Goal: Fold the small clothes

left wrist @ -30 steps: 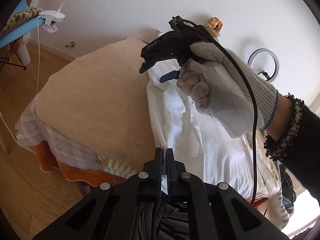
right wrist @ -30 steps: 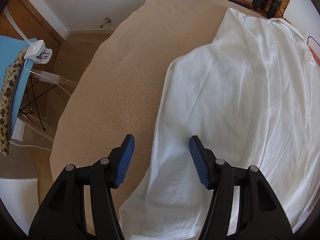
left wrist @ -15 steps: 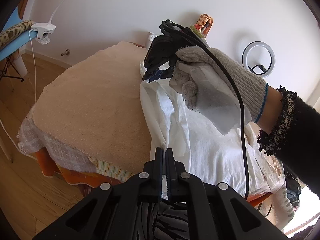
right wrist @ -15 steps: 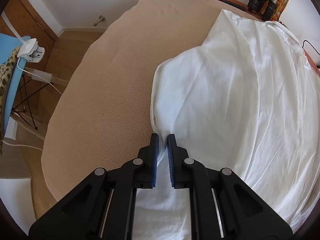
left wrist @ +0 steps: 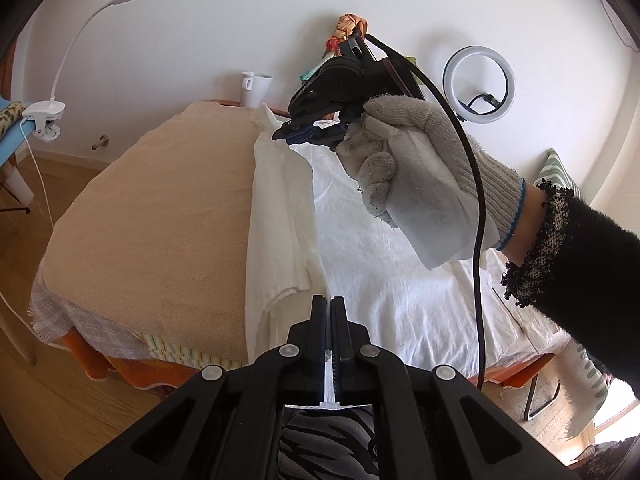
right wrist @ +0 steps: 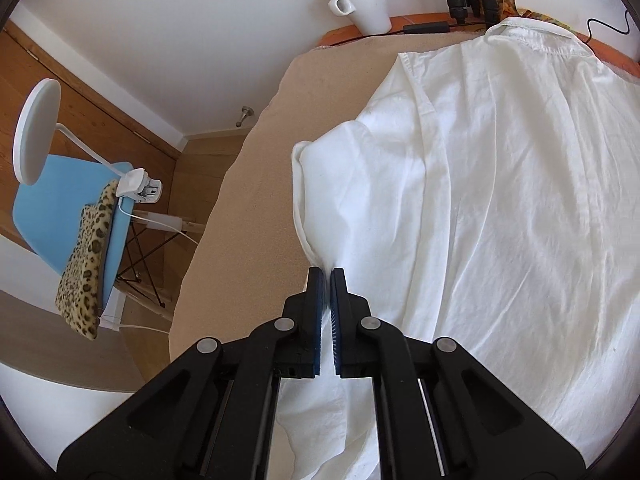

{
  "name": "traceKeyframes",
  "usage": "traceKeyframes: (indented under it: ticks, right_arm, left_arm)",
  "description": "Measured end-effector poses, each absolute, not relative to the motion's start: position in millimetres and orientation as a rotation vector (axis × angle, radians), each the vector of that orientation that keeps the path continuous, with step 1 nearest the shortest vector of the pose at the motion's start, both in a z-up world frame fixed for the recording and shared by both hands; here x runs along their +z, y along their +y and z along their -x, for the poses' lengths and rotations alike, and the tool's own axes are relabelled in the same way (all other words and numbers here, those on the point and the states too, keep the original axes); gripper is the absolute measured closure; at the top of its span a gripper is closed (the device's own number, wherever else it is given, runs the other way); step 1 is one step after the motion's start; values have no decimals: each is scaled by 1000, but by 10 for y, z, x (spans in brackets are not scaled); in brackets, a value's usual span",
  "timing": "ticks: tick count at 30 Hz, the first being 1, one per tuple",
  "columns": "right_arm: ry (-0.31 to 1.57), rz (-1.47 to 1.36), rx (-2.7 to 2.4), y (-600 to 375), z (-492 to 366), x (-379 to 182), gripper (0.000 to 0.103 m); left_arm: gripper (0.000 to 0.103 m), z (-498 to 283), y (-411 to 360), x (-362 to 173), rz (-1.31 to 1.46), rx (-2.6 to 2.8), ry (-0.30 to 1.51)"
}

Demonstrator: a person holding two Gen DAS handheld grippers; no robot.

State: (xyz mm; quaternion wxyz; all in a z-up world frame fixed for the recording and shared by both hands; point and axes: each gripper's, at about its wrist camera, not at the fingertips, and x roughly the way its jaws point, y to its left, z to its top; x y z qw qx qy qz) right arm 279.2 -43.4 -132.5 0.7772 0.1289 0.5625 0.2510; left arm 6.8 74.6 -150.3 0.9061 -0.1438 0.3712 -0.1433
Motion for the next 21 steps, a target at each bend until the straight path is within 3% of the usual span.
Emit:
traceKeyframes:
  ticks: [12,19,21]
  right_arm:
    - [1180,-466,506,-1270,-2786,-1420,98]
    - [1242,-558,480,-1614,-2821,-1715,97]
    - [1265,-564,470,-1672,-2810,-1797,94]
  left_arm:
    - [103,74,403,-1438,243,-399,804]
    - [85,176,400,-1338,149,-362,784]
    - [84,90,509,-1415,196,-326,809]
